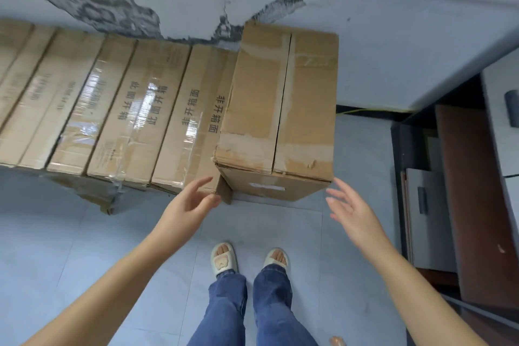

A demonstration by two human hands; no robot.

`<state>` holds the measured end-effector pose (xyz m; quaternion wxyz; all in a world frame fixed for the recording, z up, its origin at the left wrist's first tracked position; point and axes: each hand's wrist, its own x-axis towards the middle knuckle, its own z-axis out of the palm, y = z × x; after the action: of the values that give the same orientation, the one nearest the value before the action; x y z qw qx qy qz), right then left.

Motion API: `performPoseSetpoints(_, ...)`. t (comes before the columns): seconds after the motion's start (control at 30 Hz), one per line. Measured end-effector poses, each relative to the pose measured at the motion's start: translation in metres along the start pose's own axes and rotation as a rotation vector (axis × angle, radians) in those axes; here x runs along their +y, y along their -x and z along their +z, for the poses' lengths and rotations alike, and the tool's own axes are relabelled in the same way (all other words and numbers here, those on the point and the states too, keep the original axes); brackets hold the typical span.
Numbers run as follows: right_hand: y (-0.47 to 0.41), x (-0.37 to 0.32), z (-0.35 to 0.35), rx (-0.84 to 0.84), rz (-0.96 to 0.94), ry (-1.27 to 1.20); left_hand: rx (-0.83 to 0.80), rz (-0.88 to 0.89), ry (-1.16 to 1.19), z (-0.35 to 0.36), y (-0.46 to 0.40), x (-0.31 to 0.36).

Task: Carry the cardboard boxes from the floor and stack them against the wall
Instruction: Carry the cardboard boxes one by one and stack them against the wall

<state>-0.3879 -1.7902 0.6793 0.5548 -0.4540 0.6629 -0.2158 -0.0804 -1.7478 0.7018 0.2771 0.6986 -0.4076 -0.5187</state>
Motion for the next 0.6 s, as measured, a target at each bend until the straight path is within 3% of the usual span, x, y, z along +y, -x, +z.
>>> performPoseSetpoints(0.13,0.071,-0.023,-0.005,-0.043,-0.096,-0.075,-0.009,0.142,-0.039,-0.006,0.074,0.027)
performPoseSetpoints(0.4,0.148,-0.023,-0.018,0.057,-0.173,-0.172,0.21,0.275,0.27,-0.008,0.136,0.046)
performPoseSetpoints(0.6,0.166,-0.021,-0.022,0.267,-0.181,-0.232,0.074,0.333,0.246,-0.016,0.113,0.066)
